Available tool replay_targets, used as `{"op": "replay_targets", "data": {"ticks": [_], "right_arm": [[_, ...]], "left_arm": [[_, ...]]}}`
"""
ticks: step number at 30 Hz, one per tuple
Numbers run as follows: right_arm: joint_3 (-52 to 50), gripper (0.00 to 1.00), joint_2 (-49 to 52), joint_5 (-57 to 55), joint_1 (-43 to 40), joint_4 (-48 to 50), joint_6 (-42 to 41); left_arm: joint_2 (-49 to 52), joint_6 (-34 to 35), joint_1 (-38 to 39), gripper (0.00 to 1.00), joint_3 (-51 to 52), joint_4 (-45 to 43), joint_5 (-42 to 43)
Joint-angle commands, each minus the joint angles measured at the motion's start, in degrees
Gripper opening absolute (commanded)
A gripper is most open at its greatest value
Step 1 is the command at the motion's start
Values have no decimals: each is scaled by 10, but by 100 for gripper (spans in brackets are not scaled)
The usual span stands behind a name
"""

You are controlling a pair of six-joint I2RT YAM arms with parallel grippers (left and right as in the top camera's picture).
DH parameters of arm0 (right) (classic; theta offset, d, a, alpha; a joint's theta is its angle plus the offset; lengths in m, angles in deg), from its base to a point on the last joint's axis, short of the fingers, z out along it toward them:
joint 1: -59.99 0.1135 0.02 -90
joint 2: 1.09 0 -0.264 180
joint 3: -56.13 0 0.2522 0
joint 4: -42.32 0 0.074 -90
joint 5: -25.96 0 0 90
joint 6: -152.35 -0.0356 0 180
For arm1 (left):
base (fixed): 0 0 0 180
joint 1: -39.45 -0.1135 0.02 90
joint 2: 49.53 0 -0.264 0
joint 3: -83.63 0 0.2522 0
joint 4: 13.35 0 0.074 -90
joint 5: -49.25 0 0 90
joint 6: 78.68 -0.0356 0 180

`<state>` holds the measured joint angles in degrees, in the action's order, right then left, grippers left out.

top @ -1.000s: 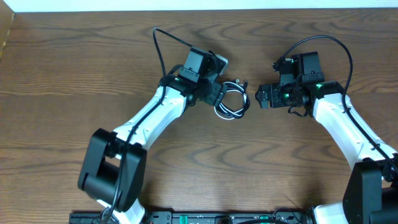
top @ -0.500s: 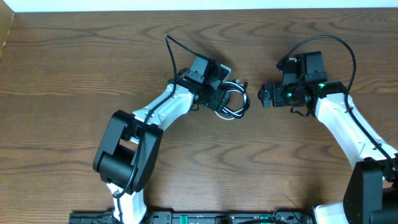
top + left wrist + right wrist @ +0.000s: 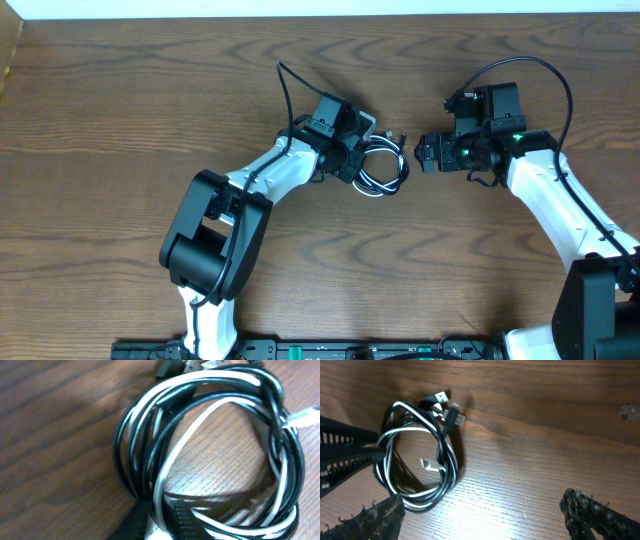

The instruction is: Untangle cables

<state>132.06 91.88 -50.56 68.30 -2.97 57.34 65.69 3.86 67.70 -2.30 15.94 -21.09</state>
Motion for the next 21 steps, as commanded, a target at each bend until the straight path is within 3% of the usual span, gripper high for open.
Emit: {"op": "replay_targets", "data": {"ticks": [1,12,21], "right_arm": [[-4,97,1,-1,-1,1,-1],[-4,97,1,-1,-1,0,-1],[-4,99,1,0,-1,-3,-1]], "left_arm": [[8,-3,2,8,-12,-4,7],[3,3,2,8,-12,-6,6],[-109,23,2,8,-13,-4,-39]]}}
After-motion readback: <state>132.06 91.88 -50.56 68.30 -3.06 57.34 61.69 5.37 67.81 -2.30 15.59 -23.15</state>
